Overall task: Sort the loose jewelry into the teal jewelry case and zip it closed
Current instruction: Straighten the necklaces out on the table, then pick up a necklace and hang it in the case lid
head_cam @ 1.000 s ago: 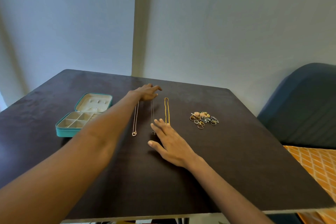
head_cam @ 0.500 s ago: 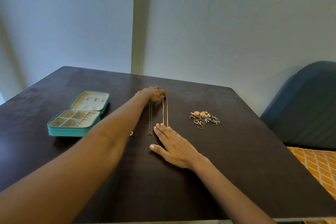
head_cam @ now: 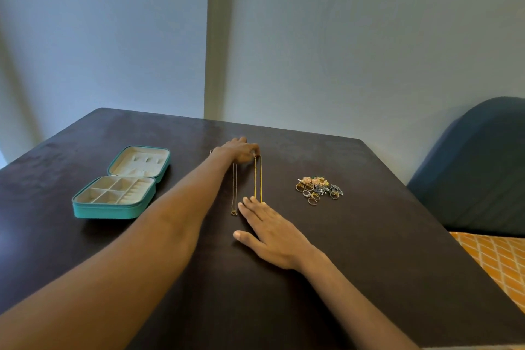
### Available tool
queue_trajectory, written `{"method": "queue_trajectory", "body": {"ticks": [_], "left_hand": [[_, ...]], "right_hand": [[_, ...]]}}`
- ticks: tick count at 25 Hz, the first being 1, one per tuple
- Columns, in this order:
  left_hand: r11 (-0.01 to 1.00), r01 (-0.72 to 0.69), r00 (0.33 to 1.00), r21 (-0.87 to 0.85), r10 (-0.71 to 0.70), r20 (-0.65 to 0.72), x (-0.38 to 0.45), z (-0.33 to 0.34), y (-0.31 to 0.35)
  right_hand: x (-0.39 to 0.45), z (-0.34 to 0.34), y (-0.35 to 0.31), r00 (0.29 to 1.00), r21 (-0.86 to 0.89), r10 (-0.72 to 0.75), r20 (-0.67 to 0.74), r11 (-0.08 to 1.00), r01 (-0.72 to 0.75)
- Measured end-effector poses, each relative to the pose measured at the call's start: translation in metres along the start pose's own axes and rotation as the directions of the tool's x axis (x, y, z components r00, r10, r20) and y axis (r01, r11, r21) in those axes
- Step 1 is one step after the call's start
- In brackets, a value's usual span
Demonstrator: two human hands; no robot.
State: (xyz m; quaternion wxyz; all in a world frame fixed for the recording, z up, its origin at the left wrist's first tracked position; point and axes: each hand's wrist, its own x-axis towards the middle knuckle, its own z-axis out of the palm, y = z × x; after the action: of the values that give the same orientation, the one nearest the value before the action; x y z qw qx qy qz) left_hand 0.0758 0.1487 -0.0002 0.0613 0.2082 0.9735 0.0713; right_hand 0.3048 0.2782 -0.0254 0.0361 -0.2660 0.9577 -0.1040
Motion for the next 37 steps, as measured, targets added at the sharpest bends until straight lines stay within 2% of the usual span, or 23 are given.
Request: {"method": "queue_trajectory", "body": {"ticks": [3,5,7,9,13,17,21,25,27,30,31,33,34,35,37], "left_hand": [[1.000,0.010,1.000,-0.025,-0.010,0.022,-0.001,-0.004,0.001],[0.999,0.026,0.999,-0.025,-0.025,0.032,0.003,-0.006,0.003],[0.998,0.058,0.998,-0.005,-0.058,0.026,0.003,-0.009,0.002],[0.998,0.063,0.998,-0.007,-0.063,0.016,0.003,-0.012,0.001],[0.998,0.032,0.996,0.047,-0.028,-0.082,0.007,-0.014,0.002],[0.996,0.012,0.995,0.090,-0.003,-0.097,0.014,-0.014,-0.006],[0.996,0.001,0.996,0.086,0.007,-0.090,0.018,-0.015,-0.010],[0.999,-0.011,0.998,0.042,0.014,-0.065,0.023,-0.012,-0.011],[0.999,0.012,1.000,-0.044,-0.013,-0.018,0.026,-0.014,-0.016],[0.981,0.051,0.998,-0.188,-0.043,0.047,0.022,-0.020,-0.022],[0.971,0.029,1.000,-0.236,-0.025,0.017,0.017,-0.023,-0.016],[0.899,-0.076,0.990,-0.431,0.016,-0.142,-0.003,-0.023,0.005],[0.799,-0.129,0.981,-0.587,0.017,-0.192,-0.015,-0.023,0.017],[0.658,-0.155,0.982,-0.737,0.024,-0.185,-0.027,-0.025,0.027],[0.412,-0.149,0.988,-0.899,0.102,-0.117,-0.049,-0.028,0.043]], "right_hand": [[-0.001,-0.003,-0.002,0.997,0.162,0.037,-0.061,0.986,-0.026],[0.007,-0.009,0.001,0.979,0.430,0.134,-0.152,0.901,-0.056],[0.025,-0.018,0.010,0.921,0.586,0.248,-0.299,0.810,-0.028],[0.053,-0.026,0.024,0.861,0.589,0.340,-0.377,0.806,-0.060],[0.112,-0.032,0.050,0.817,0.477,0.490,-0.305,0.821,-0.314],[0.150,-0.037,0.072,0.731,0.297,0.594,-0.337,0.803,-0.516],[0.169,-0.041,0.082,0.692,0.250,0.643,-0.328,0.765,-0.593],[0.170,-0.041,0.082,0.666,0.194,0.643,-0.378,0.759,-0.622],[0.167,-0.046,0.083,0.669,0.261,0.655,-0.353,0.755,-0.602],[0.156,-0.046,0.084,0.707,0.503,0.663,-0.247,0.711,-0.491],[0.149,-0.048,0.082,0.717,0.582,0.664,-0.212,0.676,-0.453],[0.133,-0.054,0.074,0.736,0.696,0.654,-0.174,0.611,-0.378],[0.126,-0.061,0.067,0.741,0.753,0.653,-0.158,0.565,-0.338],[0.118,-0.069,0.058,0.747,0.810,0.650,-0.141,0.509,-0.291],[0.104,-0.088,0.043,0.759,0.869,0.638,-0.128,0.441,-0.224]]}}
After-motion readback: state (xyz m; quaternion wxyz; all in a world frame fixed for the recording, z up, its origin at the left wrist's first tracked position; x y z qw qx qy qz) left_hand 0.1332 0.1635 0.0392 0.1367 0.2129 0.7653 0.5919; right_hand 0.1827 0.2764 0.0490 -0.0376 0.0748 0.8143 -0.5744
